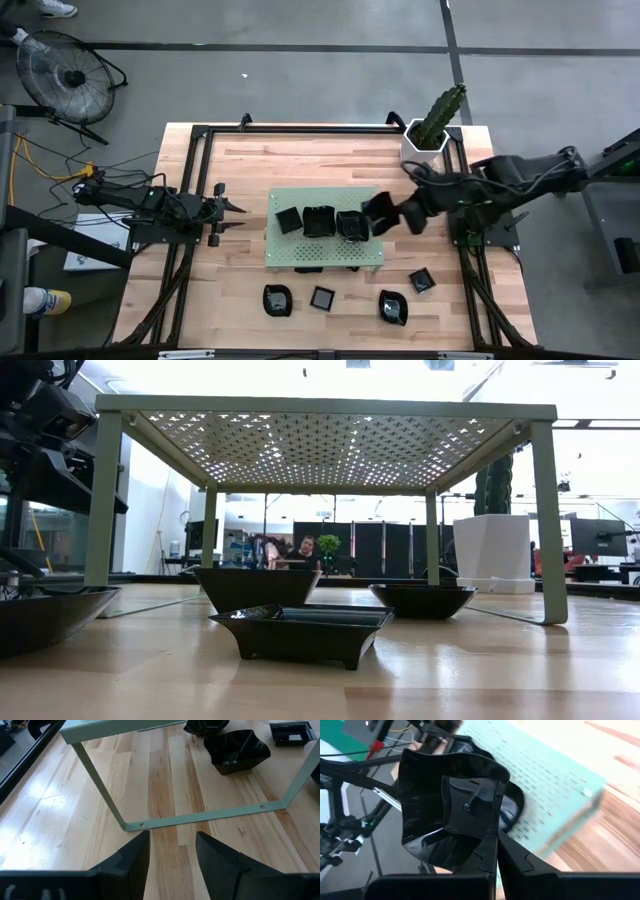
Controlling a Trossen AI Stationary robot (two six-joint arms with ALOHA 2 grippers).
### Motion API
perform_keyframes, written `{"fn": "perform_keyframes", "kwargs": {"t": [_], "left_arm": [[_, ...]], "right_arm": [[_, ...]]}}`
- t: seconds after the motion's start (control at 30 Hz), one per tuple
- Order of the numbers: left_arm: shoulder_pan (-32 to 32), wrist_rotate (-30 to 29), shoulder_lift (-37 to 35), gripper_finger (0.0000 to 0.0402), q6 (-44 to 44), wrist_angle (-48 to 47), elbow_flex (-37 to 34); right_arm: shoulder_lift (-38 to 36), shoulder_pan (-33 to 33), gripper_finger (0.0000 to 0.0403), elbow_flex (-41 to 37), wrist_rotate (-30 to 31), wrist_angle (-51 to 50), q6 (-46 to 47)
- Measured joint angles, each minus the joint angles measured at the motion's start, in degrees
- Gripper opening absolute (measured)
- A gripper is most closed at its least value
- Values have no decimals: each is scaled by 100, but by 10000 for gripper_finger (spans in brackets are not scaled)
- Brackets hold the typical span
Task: Pick & Place Mini shaped plates
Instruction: Stack the black wave square shaped bowl on top of the black wave square shaped bowl on the shelf
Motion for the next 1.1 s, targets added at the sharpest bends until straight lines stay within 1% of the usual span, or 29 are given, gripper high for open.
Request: {"fn": "perform_keyframes", "kwargs": {"t": [0.13,0.23,0.33,0.43,0.6,0.87,1.1], "left_arm": [[-2,0,0,156,0,0,0],[-2,0,0,156,0,0,0],[0,0,2,156,0,0,0],[0,0,0,156,0,0,0],[-1,0,1,156,0,0,0],[-2,0,1,156,0,0,0],[-2,0,0,156,0,0,0]], "right_arm": [[525,-201,0,296,-207,431,-178],[912,-343,0,468,-276,748,-183],[1269,-509,0,605,-481,1073,-177],[1600,-683,0,690,-689,1325,-13],[2059,-949,0,706,-873,1634,173],[2445,-1274,0,706,-968,2024,447],[2476,-1318,0,680,-919,2005,705]]}}
